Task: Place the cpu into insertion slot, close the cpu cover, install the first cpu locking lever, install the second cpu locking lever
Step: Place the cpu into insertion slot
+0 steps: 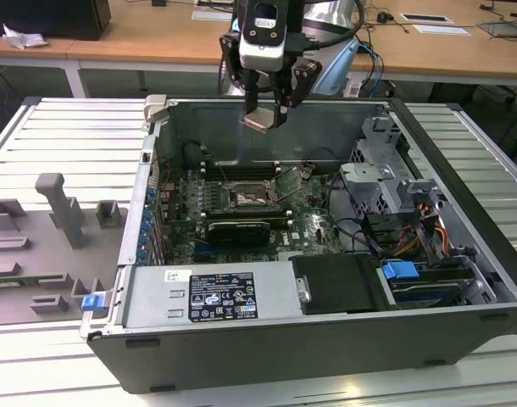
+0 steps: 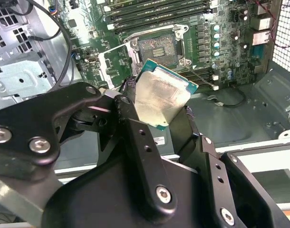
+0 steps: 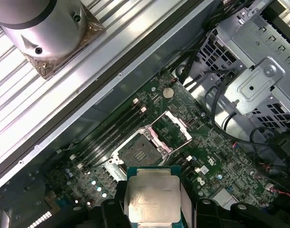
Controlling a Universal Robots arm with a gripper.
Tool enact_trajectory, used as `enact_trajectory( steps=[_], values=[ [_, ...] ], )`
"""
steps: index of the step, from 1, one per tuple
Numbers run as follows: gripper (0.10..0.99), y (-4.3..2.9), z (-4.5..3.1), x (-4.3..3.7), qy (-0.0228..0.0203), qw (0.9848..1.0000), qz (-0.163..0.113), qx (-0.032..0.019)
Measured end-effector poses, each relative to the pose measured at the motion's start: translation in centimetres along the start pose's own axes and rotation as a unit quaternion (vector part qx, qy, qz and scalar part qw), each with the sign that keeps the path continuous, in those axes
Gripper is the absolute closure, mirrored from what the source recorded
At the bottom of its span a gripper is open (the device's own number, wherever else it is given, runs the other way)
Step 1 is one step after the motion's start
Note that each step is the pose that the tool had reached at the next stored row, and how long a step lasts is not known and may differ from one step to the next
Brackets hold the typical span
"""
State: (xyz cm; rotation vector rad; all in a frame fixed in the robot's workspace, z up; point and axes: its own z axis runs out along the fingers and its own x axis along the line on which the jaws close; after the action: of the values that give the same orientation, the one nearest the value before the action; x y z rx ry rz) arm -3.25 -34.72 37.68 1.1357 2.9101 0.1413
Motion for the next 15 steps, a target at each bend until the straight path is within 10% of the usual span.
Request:
enact_trajectory(
  steps=[15],
  values=[
    [0.561, 0.0, 0.0, 0.0, -0.0055, 0.9981, 0.062, -0.0012]
  ],
)
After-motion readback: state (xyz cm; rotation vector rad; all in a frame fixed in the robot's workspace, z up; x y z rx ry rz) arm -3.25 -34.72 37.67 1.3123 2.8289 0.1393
